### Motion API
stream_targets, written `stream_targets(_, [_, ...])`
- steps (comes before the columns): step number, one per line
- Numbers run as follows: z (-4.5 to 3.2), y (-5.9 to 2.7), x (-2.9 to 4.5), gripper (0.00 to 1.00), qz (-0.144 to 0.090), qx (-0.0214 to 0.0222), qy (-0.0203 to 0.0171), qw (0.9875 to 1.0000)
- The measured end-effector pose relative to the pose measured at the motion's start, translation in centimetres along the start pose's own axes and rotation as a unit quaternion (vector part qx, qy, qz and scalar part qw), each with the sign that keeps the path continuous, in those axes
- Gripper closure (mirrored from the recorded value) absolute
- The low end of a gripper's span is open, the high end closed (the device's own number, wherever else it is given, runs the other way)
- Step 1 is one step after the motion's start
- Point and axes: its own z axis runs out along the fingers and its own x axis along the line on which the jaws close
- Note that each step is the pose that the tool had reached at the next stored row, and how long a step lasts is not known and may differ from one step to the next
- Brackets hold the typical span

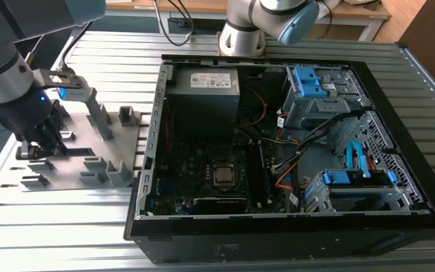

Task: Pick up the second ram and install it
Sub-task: 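Pick up the second ram and move it above second insertion slot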

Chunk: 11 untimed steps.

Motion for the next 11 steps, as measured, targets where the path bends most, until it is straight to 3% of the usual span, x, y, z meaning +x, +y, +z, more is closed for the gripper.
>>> stream_targets(7, [-0.46, 0.02, -0.02, 0.86, 0.0, -0.0001, 0.0, 1.0])
stream_targets(11, [-1.1, 0.04, -0.05, 0.86, 0.0, 0.0, 0.0, 1.0])
